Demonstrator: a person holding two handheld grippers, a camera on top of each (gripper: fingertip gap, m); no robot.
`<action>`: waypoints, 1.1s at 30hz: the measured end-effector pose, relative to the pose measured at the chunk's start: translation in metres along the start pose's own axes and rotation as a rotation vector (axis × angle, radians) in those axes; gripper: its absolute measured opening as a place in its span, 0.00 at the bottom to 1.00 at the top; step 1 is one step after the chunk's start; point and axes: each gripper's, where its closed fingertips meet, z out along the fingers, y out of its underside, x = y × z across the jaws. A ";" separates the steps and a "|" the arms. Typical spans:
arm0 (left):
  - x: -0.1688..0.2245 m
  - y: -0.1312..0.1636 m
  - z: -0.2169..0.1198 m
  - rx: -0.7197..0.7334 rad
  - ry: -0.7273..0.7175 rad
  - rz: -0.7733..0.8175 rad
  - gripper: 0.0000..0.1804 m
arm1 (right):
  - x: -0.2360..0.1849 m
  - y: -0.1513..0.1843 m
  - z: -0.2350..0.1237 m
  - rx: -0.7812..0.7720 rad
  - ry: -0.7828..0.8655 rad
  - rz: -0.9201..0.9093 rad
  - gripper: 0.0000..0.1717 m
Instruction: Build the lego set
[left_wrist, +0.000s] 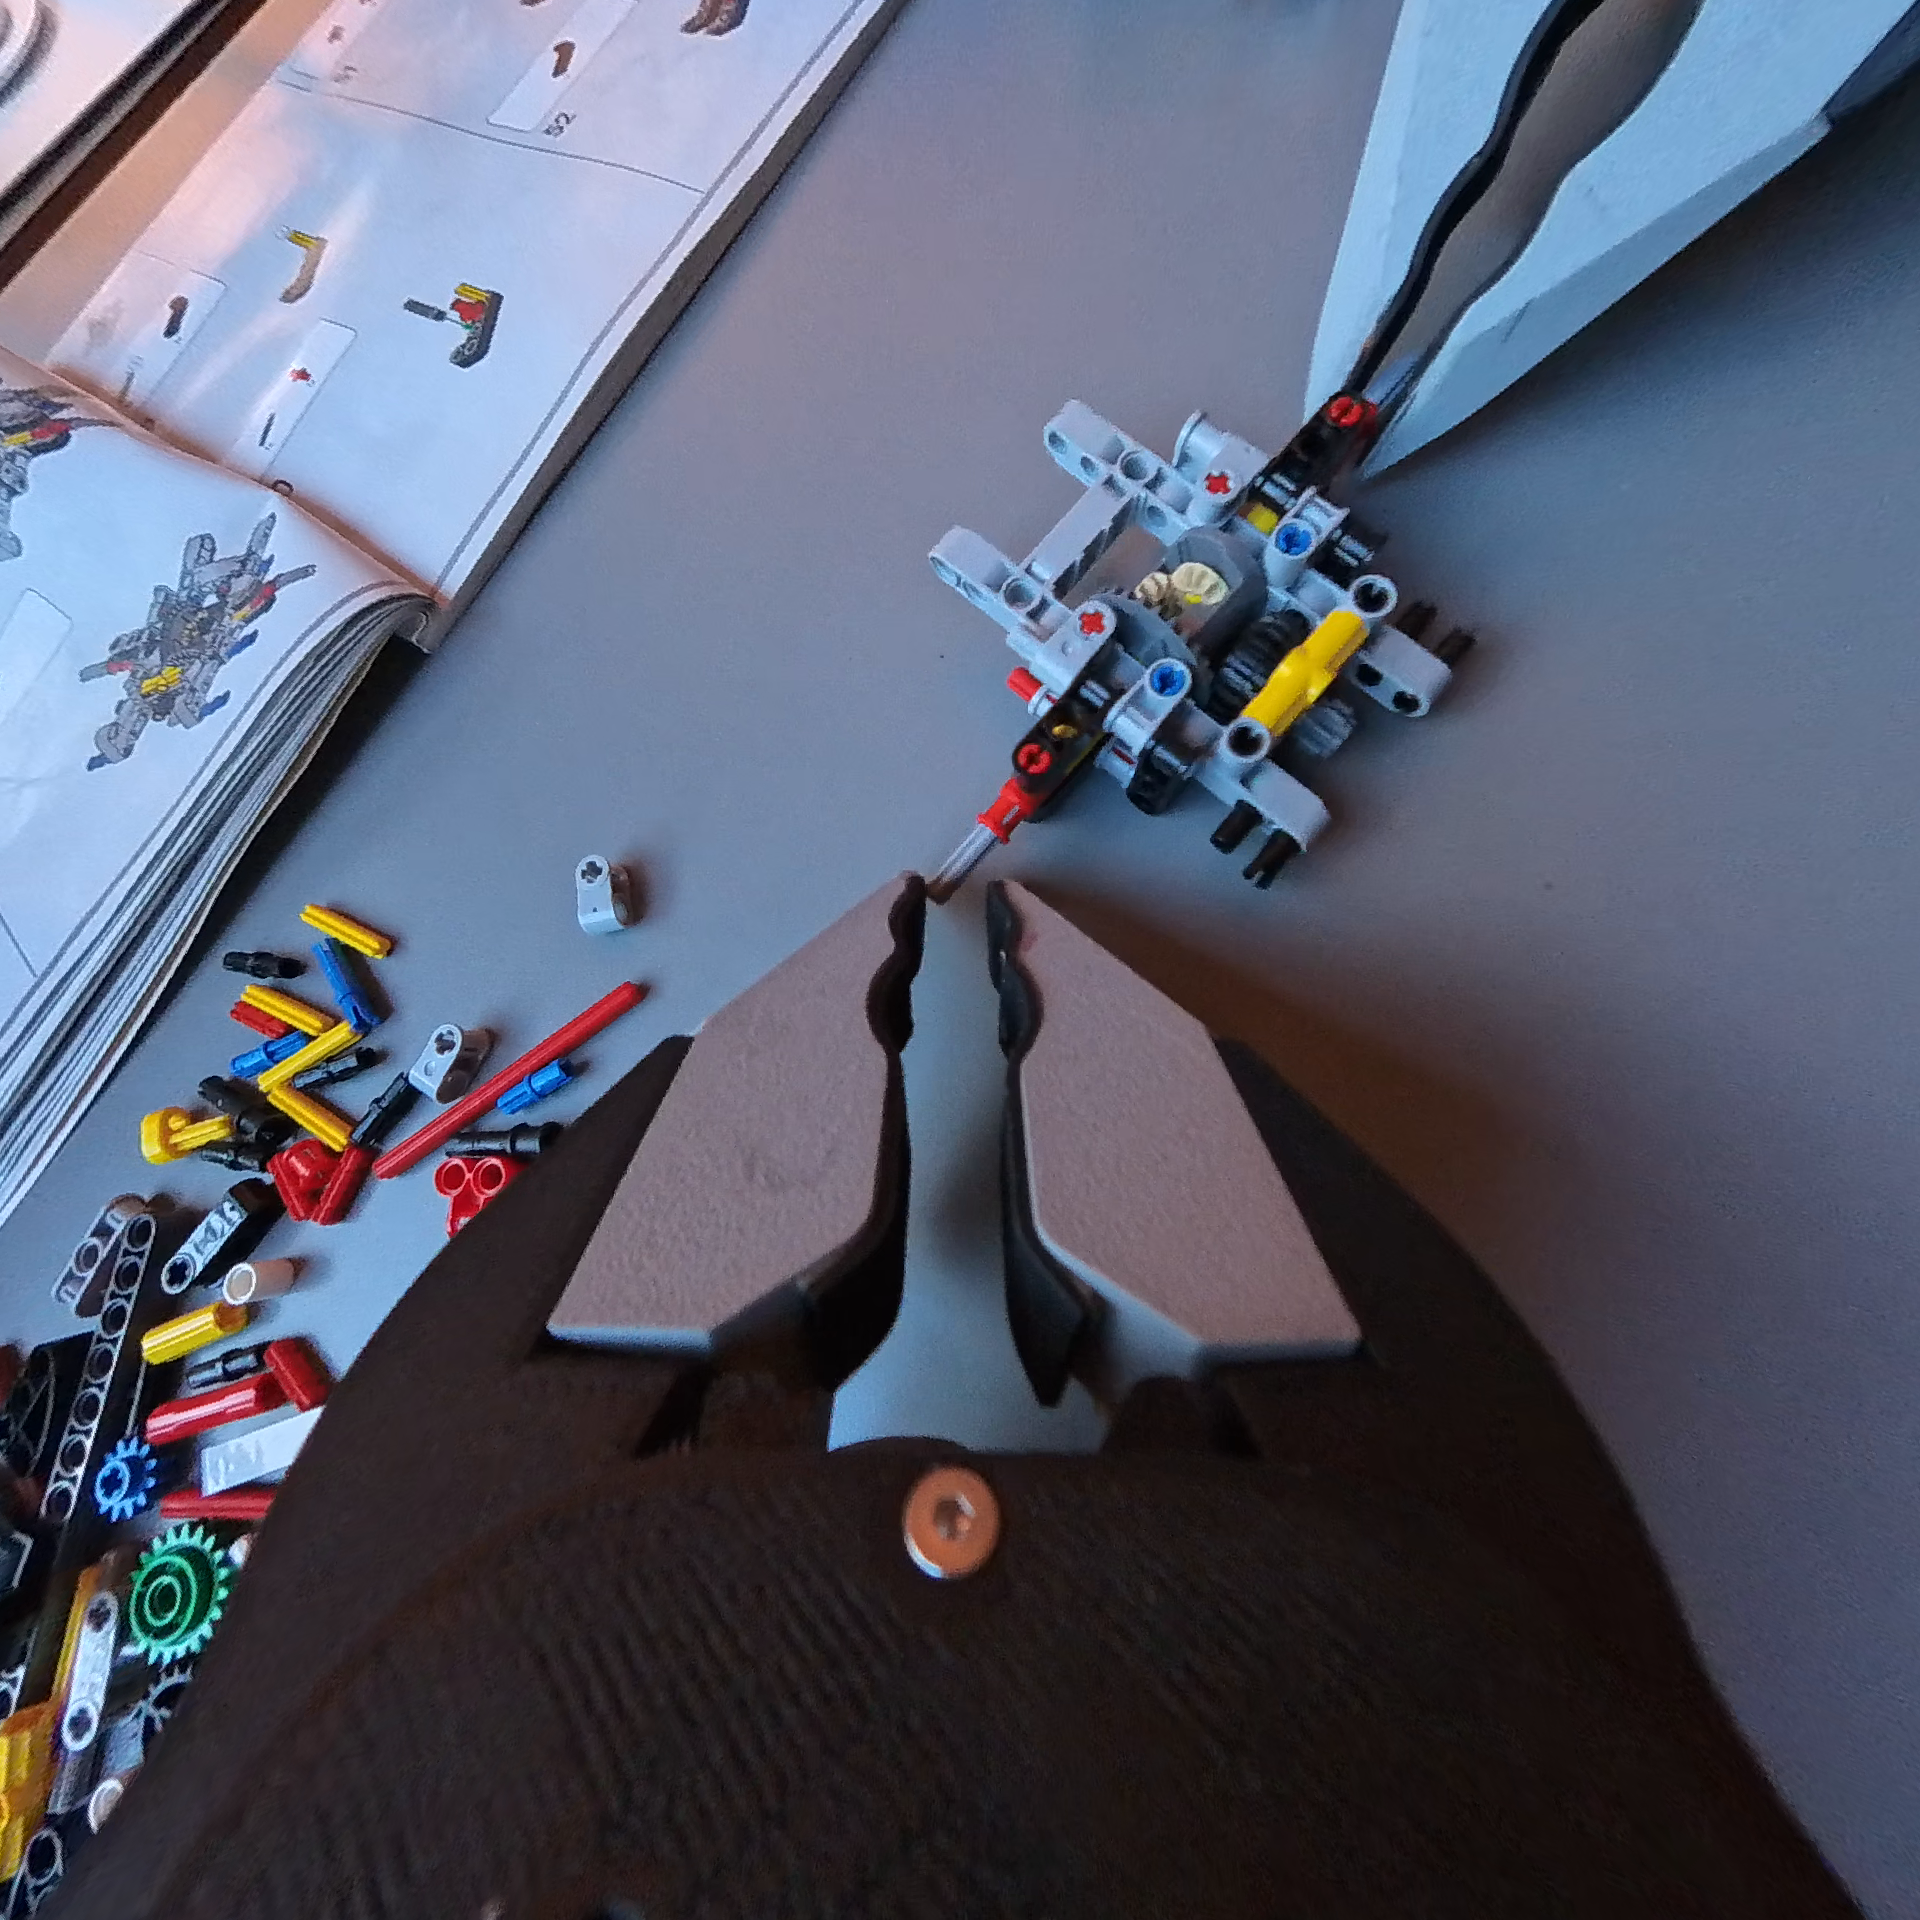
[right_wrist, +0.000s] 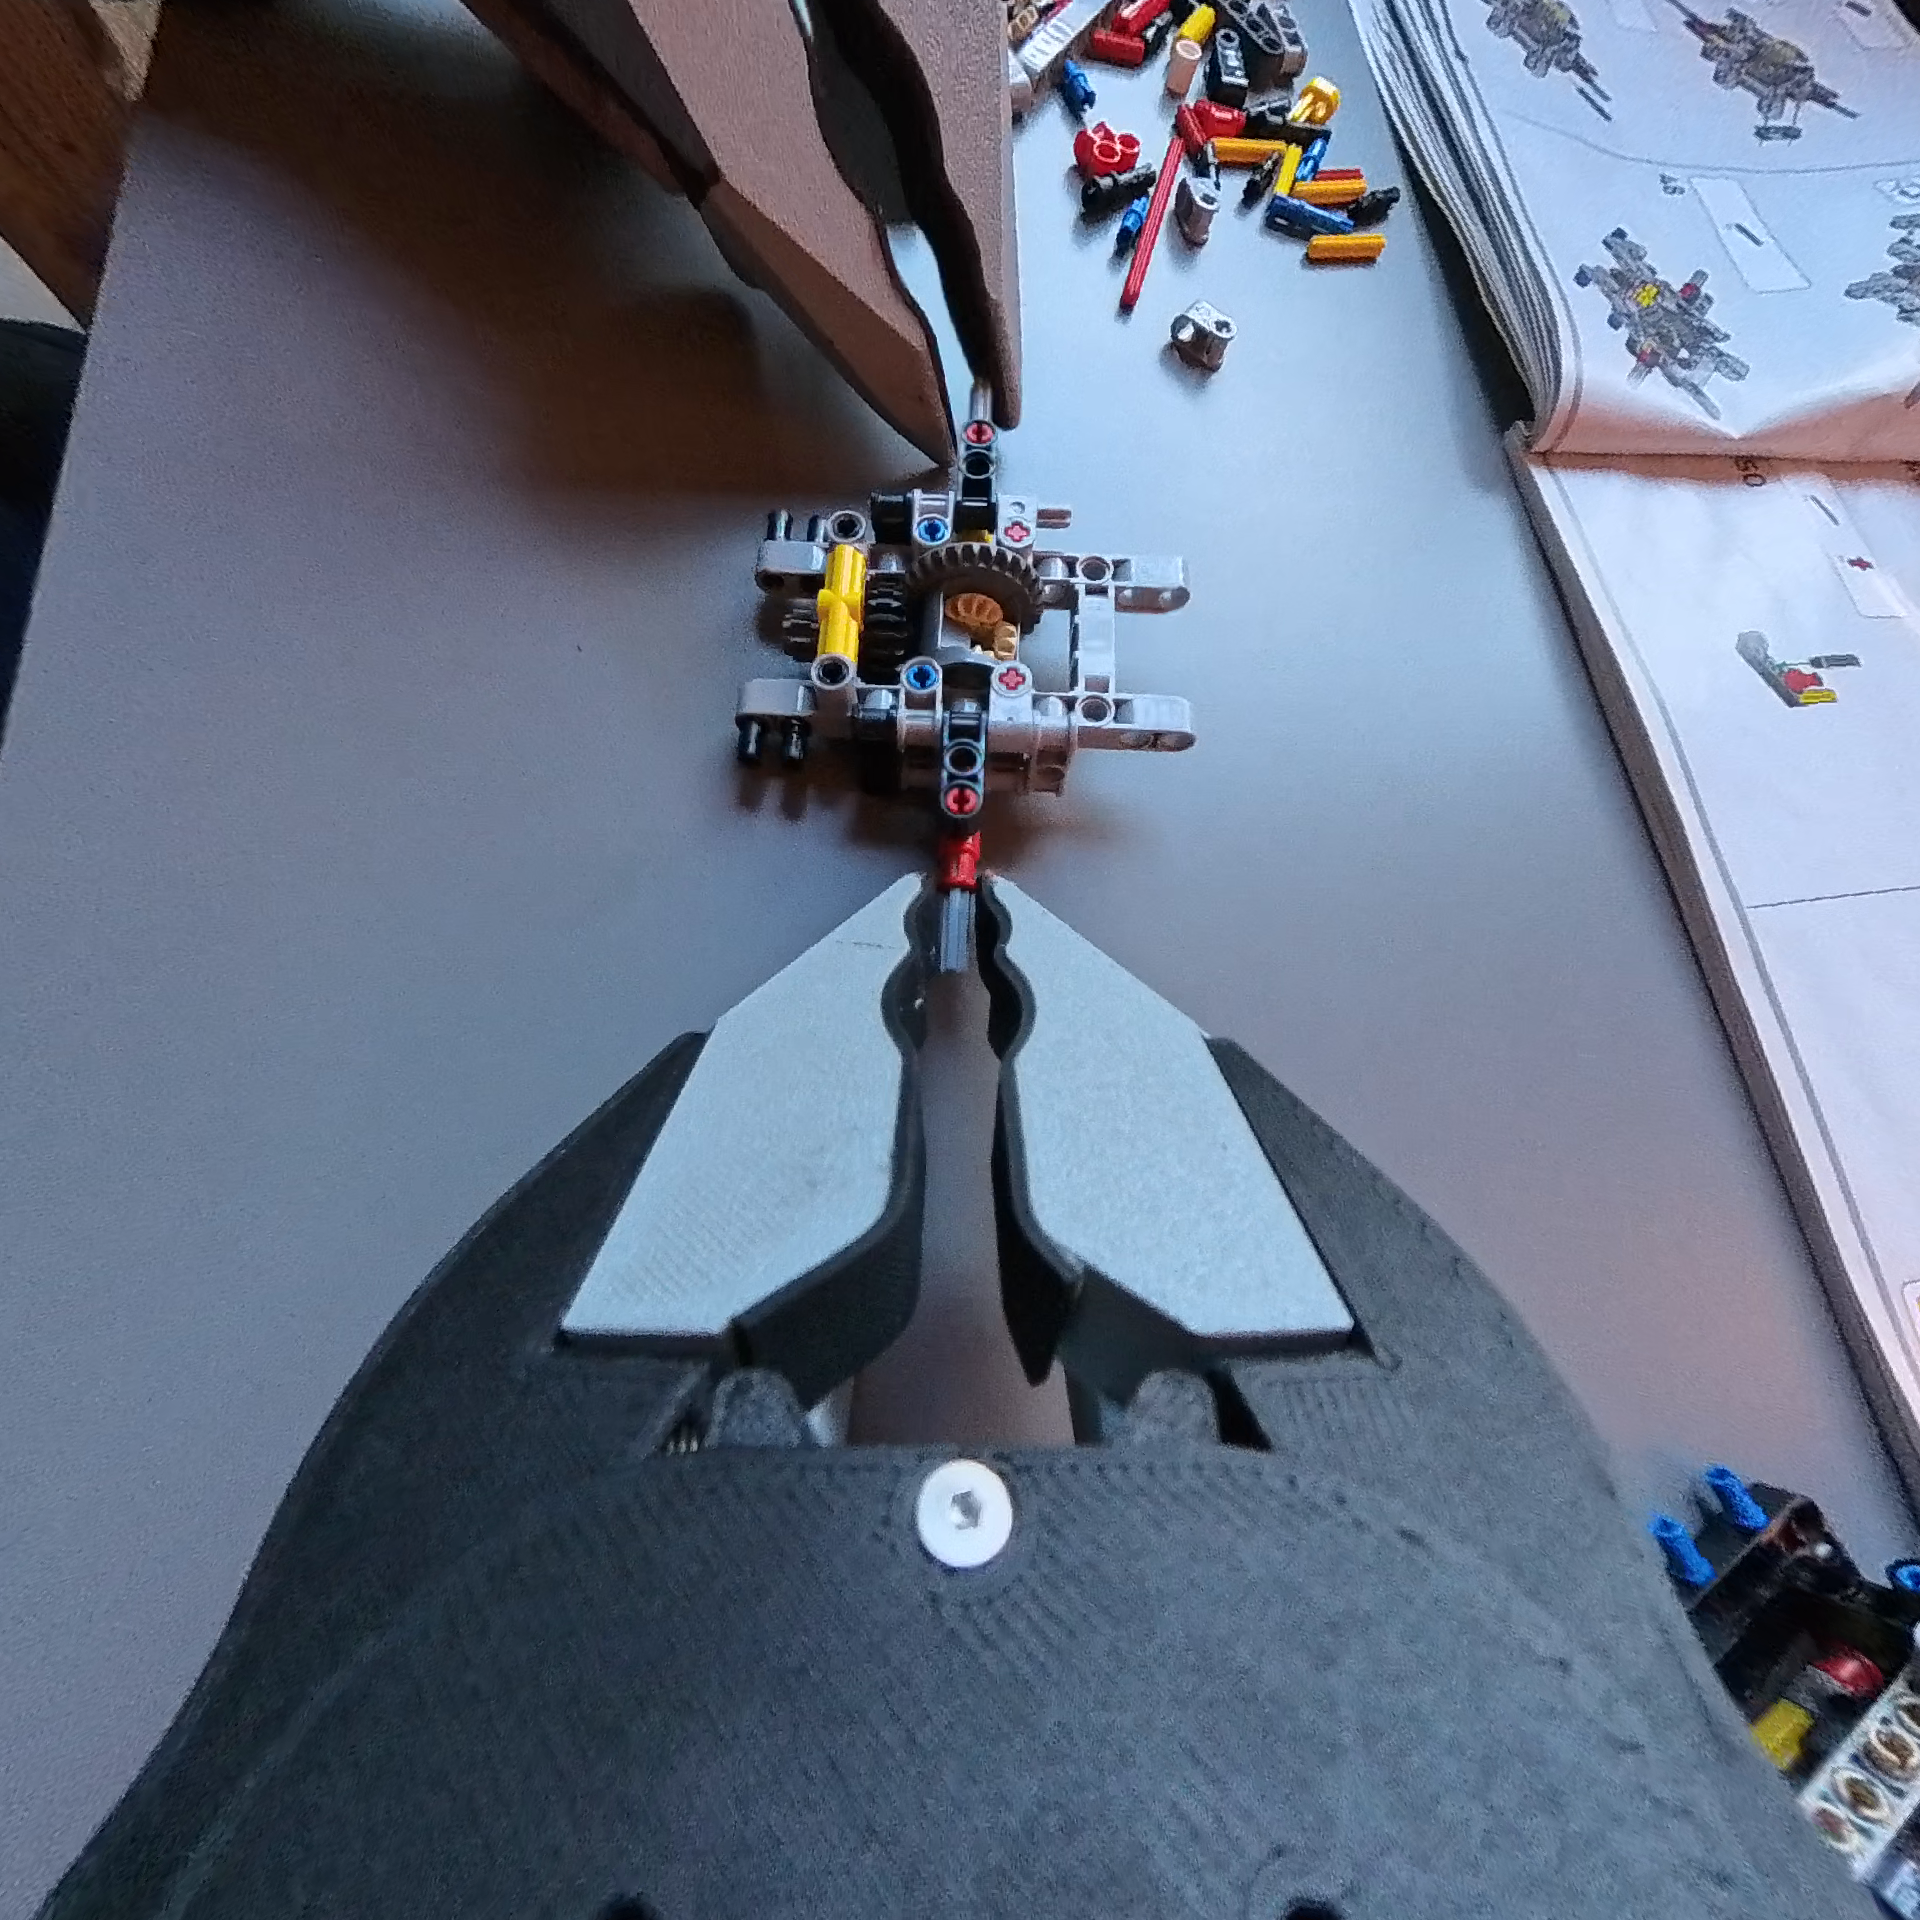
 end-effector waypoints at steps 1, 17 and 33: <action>0.000 0.000 0.000 0.000 -0.003 0.001 0.06 | 0.000 -0.001 0.000 0.005 -0.003 0.010 0.02; 0.027 -0.012 -0.010 0.116 0.030 0.245 0.22 | 0.012 -0.024 -0.015 0.197 -0.184 0.421 0.02; 0.022 -0.019 0.000 0.105 -0.299 0.555 0.09 | 0.017 -0.042 -0.007 0.320 -0.253 0.764 0.02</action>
